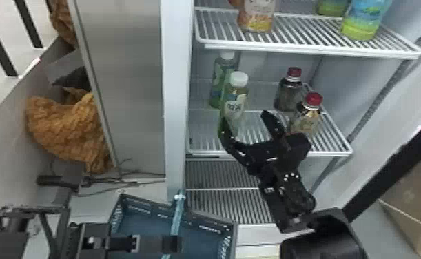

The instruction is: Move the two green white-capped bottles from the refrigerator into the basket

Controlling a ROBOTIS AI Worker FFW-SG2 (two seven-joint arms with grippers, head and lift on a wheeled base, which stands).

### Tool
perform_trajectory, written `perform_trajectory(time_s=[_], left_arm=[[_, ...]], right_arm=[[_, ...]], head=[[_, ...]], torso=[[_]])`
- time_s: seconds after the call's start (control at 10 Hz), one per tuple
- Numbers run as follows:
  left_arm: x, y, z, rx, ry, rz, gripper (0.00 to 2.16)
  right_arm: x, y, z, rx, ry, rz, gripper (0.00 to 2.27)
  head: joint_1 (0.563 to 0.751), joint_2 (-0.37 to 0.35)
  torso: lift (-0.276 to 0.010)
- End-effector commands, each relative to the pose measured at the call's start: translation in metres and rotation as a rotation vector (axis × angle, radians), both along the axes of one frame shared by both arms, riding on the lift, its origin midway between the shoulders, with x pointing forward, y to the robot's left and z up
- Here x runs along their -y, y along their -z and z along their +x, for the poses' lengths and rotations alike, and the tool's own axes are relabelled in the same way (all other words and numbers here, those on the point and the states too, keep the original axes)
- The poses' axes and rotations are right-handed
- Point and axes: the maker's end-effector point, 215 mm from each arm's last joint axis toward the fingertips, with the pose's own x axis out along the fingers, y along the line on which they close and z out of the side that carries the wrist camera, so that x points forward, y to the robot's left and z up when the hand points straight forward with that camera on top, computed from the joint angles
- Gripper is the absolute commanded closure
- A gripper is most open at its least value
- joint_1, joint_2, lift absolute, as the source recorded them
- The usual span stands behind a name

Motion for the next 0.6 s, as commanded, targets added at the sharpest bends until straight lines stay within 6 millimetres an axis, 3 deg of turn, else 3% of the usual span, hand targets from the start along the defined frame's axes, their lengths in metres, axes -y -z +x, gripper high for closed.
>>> perform_trajectory(time_s=[0.0,0.3,0.4,0.5], left_arm=[[0.0,0.0,0.001,0.002,0.0,0.001,1.17],[0.001,-0.001,0.0,0.001,0.003,-0.001,1.17],[0.001,-0.001,0.0,0.001,0.003,-0.001,1.17],[0.0,-0.001,0.001,0.002,0.0,-0.003,1.17]], right_arm=[[-0.004,0.004,0.01,-0.008,-0.005,-0.001,0.09],[-0.005,0.008,0.036,-0.023,-0.016,-0.006,0.14],[-0.012,0.008,0.043,-0.029,-0.039,0.001,0.26],[-0.021,0.011,0.046,-0.05,-0.064,0.011,0.54]], head=[[0.695,-0.127],[0.695,-0.119],[0.695,-0.117],[0.695,-0.113]], torso=[[-0.263],[-0.263],[-0.263],[-0.263]])
